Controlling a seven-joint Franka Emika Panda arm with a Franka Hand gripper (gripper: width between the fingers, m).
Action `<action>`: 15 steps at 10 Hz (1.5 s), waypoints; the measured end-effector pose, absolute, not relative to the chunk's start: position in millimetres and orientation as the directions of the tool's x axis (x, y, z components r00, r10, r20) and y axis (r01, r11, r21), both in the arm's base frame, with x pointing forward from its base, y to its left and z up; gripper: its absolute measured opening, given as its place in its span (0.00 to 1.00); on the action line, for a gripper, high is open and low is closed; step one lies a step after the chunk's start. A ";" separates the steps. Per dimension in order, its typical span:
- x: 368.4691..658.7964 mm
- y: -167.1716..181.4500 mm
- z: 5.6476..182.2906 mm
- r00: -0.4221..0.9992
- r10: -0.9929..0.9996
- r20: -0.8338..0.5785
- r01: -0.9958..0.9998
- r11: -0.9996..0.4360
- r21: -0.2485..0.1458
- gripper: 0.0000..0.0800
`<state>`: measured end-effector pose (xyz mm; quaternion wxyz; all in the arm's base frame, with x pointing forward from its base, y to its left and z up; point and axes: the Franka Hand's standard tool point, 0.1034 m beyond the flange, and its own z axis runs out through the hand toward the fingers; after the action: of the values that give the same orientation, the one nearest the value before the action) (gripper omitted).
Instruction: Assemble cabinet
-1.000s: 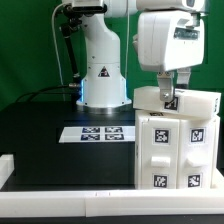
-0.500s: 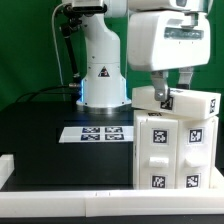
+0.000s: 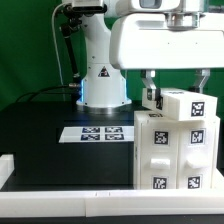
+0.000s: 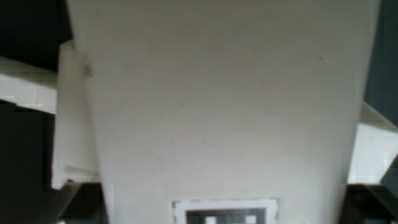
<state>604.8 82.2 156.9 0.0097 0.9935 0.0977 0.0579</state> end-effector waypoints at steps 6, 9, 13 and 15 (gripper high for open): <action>604.5 83.3 156.4 0.977 -0.181 0.115 -0.180 -0.984 -0.014 0.70; 604.1 84.4 156.2 0.923 -0.370 0.110 -0.368 -0.929 -0.037 0.70; 605.9 91.4 157.5 0.626 -0.774 0.098 -0.764 -0.634 -0.120 0.70; 606.1 92.2 157.8 0.506 -0.859 0.077 -0.848 -0.512 -0.136 0.70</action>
Offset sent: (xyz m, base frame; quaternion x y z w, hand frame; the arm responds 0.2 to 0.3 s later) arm 0.0000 0.0000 0.0000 0.0000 0.0000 0.1296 0.9916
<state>606.1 92.2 157.8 -0.0402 0.8668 -0.4924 0.0671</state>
